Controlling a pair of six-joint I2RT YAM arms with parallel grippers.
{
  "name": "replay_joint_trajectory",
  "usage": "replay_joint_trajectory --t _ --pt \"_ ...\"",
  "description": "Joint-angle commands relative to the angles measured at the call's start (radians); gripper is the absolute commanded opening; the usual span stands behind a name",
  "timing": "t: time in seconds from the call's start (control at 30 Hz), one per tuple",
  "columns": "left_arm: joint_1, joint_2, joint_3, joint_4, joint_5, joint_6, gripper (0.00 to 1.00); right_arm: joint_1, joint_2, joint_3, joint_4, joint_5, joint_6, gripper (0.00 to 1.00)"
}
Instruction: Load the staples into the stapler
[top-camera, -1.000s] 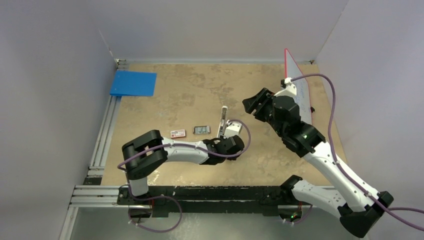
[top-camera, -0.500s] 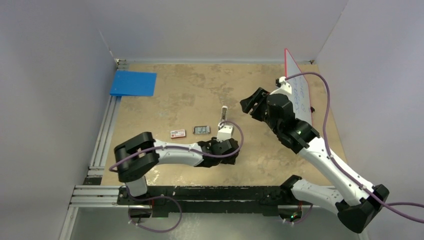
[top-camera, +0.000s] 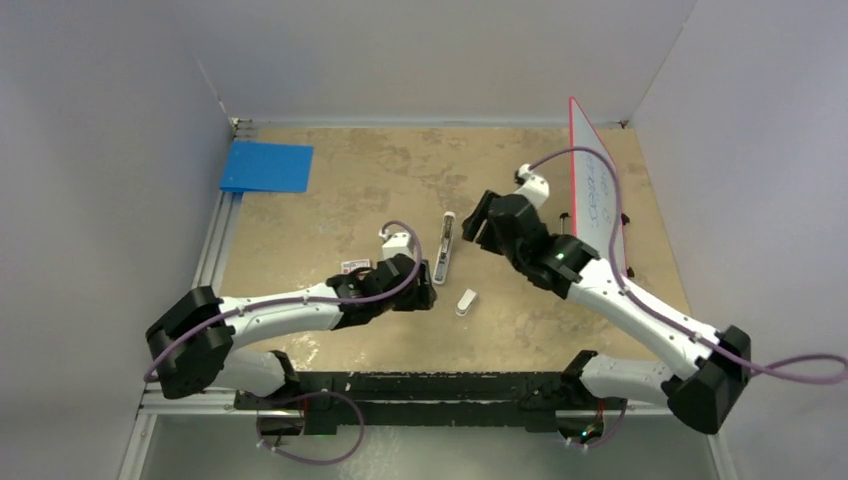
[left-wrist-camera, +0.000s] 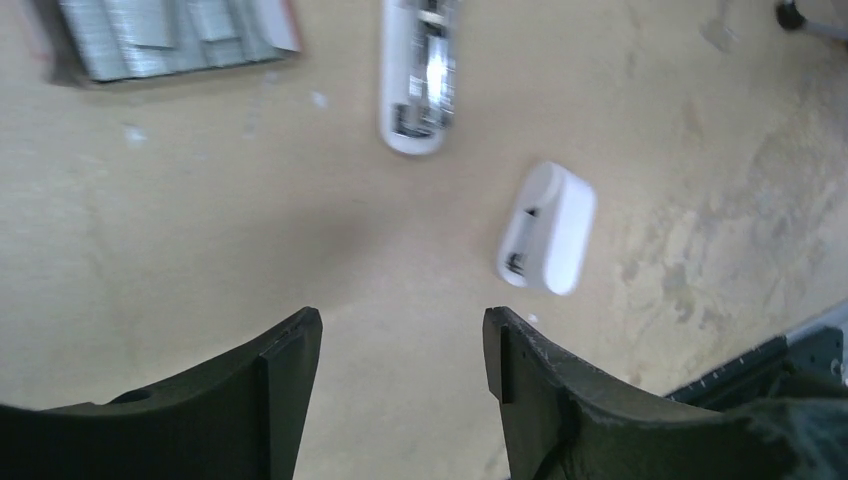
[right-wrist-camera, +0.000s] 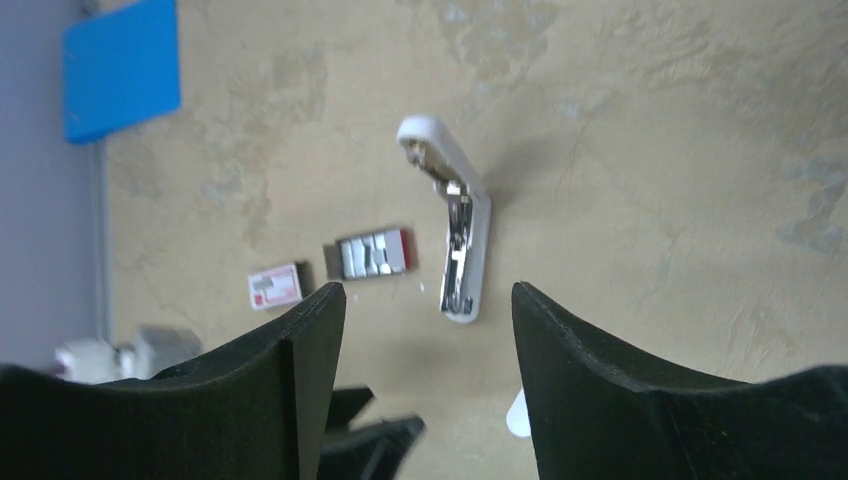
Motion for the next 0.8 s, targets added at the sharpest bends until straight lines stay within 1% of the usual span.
replay_joint_trajectory --t 0.0,0.03,0.1,0.17,0.23,0.37,0.53,0.77 --pt "0.106 -0.069 -0.070 0.019 0.116 0.002 0.60 0.167 0.121 0.046 -0.141 0.192 0.161 0.65" --pt "0.130 -0.080 -0.085 0.022 0.144 0.004 0.60 0.203 0.172 0.055 -0.220 0.222 0.228 0.65" --pt "0.185 -0.101 -0.123 0.028 0.215 -0.005 0.59 0.273 0.228 0.059 -0.318 0.258 0.353 0.65" --pt "0.225 -0.128 -0.162 0.041 0.258 -0.018 0.59 0.324 0.257 0.044 -0.383 0.271 0.470 0.65" --pt "0.244 -0.152 -0.190 0.046 0.277 -0.022 0.59 0.349 0.270 0.008 -0.415 0.258 0.559 0.64" --pt "0.258 -0.162 -0.202 0.037 0.297 -0.013 0.59 0.374 0.289 -0.069 -0.344 0.171 0.608 0.61" --pt "0.263 -0.150 -0.198 0.032 0.329 0.005 0.59 0.401 0.333 -0.113 -0.319 0.137 0.696 0.58" --pt "0.273 -0.111 -0.198 0.041 0.358 0.022 0.60 0.403 0.429 -0.110 -0.282 0.139 0.749 0.63"
